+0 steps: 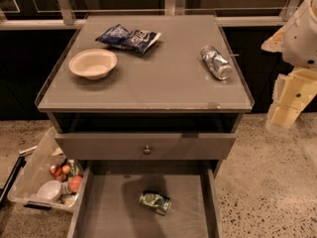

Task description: Pick green can from middle drawer and place on counter

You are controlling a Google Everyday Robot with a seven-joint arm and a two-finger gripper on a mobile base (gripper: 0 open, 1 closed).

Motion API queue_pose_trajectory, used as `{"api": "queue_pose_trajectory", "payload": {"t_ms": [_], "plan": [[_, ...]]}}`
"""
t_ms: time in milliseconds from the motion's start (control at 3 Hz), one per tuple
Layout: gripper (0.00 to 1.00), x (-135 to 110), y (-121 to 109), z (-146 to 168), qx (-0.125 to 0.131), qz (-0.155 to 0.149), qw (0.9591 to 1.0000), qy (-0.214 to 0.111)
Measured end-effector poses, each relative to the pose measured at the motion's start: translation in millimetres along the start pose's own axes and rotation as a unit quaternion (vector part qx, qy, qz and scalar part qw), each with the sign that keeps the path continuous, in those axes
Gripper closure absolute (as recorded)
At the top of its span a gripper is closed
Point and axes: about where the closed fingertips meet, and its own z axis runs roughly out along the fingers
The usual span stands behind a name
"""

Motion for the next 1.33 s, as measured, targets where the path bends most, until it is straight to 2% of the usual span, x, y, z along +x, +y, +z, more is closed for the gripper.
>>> {"api": "queue_pose_trajectory", "payload": {"t_ms": [667, 1000, 1333], "plan": [[0.0, -7, 4, 8, -0.004, -0.008, 0.9999, -0.012], [0.0, -17, 24, 37, -0.018, -0.024, 0.9979, -0.058], [0.0, -26, 54, 77, -0.028, -0.032, 0.9903, -0.132]]}}
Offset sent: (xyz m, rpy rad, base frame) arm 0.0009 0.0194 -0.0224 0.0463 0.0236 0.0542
